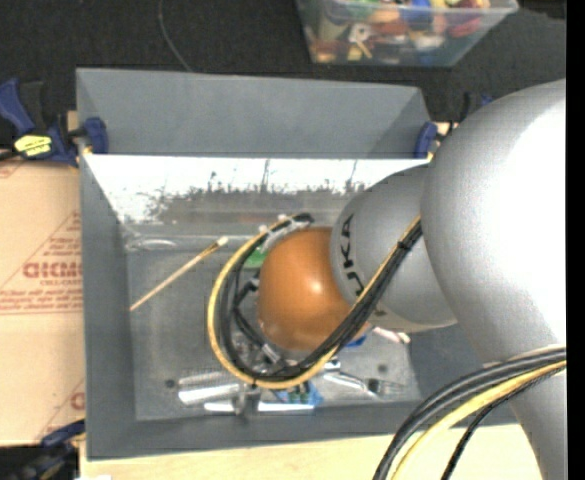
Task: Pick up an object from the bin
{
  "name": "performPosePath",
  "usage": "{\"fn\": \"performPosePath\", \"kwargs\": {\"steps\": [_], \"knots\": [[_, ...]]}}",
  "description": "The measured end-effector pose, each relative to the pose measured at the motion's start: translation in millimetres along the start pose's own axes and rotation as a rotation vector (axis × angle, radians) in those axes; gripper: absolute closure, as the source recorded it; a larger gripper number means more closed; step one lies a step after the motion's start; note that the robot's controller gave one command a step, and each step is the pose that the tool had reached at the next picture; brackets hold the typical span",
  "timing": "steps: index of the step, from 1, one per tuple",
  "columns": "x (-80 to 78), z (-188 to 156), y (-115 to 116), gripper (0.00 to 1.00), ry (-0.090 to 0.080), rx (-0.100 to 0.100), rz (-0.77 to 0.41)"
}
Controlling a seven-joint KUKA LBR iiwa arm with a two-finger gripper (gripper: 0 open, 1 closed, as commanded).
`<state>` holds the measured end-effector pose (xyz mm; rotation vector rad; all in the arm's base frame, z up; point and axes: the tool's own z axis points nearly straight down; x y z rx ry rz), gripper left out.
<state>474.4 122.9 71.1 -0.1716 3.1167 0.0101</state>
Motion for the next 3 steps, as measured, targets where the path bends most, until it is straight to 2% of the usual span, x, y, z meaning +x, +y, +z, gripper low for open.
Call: {"fn": "performPosePath", "kwargs": {"steps": [2,3], "knots": [[0.0,-5,0,1.00,-0.001,-0.001,0.002],[2.3,-38,-1,1.00,0.011,0.002,0.004]]}}
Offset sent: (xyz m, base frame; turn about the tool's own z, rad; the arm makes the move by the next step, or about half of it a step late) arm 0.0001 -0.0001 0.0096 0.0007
